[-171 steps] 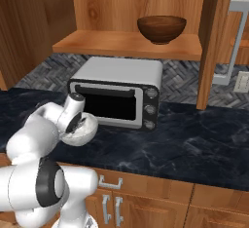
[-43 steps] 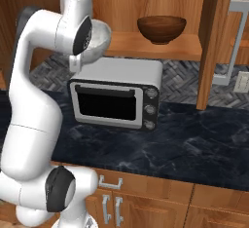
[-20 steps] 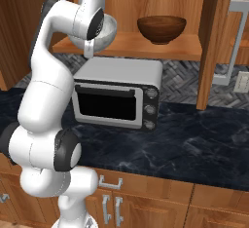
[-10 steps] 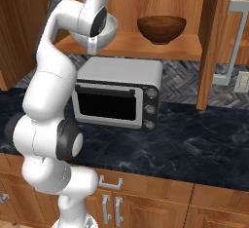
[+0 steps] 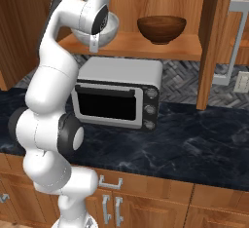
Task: Open the cabinet. Pick the bowls from the counter and place them in the cabinet. Then close the cabinet.
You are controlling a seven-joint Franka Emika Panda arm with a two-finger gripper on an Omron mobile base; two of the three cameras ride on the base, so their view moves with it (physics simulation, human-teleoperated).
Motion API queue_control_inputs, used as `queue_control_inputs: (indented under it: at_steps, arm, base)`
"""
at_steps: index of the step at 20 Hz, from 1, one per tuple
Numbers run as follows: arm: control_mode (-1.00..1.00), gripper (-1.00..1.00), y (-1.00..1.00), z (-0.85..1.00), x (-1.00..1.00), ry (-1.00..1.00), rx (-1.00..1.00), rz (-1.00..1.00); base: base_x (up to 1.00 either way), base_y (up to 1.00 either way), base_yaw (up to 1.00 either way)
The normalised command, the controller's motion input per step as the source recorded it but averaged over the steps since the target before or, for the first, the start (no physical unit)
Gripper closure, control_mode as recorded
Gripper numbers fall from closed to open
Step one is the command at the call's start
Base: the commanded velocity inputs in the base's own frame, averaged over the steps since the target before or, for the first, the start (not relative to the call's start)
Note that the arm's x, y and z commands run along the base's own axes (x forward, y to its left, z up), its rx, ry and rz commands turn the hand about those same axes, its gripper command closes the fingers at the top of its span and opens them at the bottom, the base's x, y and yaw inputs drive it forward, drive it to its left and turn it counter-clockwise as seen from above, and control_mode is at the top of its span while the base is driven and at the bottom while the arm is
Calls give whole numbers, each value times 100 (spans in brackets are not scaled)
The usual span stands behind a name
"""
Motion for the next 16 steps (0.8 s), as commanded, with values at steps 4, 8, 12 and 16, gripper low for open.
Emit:
queue_control_inputs:
  at_steps: [4, 8, 12, 16]
  arm:
    - [-100, 100, 0, -26, 13, -2, 0, -5]
    - [-100, 100, 0, -30, 18, -1, 0, -5]
    - [-100, 100, 0, -14, 24, 0, 0, -5]
    - [-100, 100, 0, 1, 37, 0, 0, -4]
  base:
    - [0, 0, 0]
    - [0, 0, 0]
    - [0, 0, 0]
    - [0, 0, 0]
